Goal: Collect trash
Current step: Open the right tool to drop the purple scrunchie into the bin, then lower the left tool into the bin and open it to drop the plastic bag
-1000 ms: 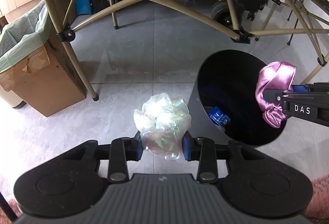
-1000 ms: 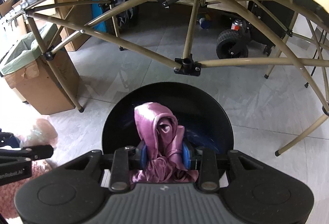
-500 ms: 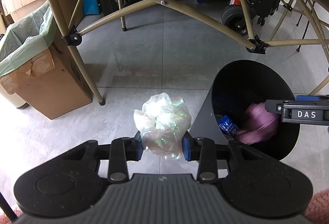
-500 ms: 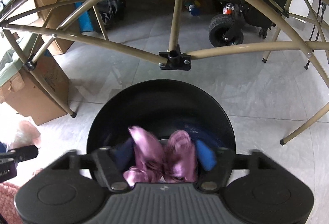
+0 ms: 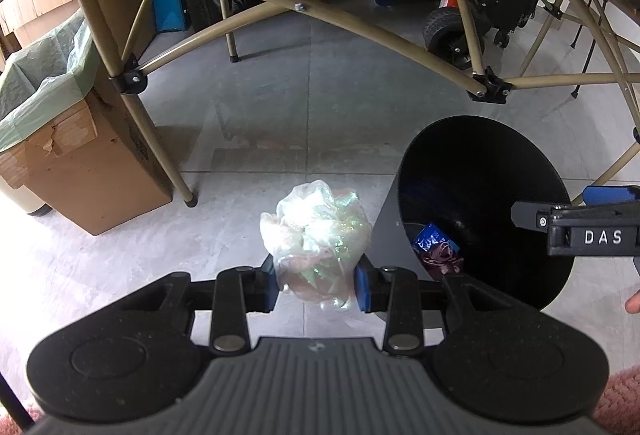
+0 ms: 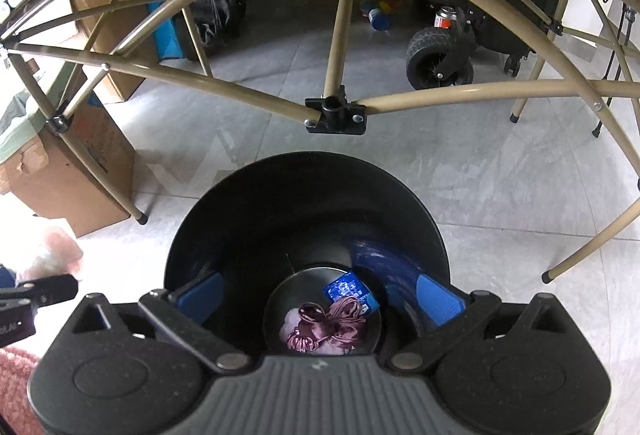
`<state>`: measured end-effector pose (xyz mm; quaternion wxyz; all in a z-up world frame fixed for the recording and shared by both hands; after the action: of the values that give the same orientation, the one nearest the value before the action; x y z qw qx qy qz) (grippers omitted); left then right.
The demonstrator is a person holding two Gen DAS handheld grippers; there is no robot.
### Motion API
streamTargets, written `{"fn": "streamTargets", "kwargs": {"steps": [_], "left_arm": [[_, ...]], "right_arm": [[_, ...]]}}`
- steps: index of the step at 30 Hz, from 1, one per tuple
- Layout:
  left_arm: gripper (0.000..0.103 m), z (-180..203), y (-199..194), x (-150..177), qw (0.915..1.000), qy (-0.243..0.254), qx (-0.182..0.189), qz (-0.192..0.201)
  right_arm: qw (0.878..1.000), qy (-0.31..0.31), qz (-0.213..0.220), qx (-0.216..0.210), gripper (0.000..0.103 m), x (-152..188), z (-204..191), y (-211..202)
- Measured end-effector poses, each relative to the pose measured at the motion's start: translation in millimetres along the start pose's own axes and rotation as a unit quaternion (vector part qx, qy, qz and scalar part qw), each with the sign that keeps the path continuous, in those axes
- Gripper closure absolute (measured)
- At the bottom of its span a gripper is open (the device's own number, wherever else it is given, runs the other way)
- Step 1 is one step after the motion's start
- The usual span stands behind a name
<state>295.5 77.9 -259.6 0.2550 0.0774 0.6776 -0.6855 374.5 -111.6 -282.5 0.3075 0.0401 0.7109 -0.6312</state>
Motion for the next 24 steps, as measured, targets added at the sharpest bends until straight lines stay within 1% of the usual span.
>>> {"fn": "streamTargets", "kwargs": {"steps": [5,11,20,24], "left_arm": [[0.067,12,-2,-7,0.9999,0.01,0.005,0.008],[0.067,35,1,-10,0.9994,0.03,0.013,0.009],[0.067,80,1,-13,0.9973,0.062,0.038,0.009],[0.067,99,4,-15,0.9964,0.068,0.05,0.006]], "right_arm": [[1.0,0.002,0.002,0.006,0.0,2,10,-9],[1.0,0.009,0.004,0.019,0.0,3,25,-19],[0.998,0.043,0.021,0.027,0.0,2,62,-42],[0.997,0.057,0.03,0.04,0.0,2,81,-51]]}}
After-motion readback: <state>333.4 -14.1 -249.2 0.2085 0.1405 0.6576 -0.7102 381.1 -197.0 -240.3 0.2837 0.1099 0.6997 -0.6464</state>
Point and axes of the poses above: each gripper's, at about its wrist camera, not at the fingertips, and y roughly the way its jaws point, z to its right, x to its underside, the point moved 9 cm from there along y, roughly the way its jaws point, and after that the axes turned 7 degrees about -y, right-handed, at the moved point
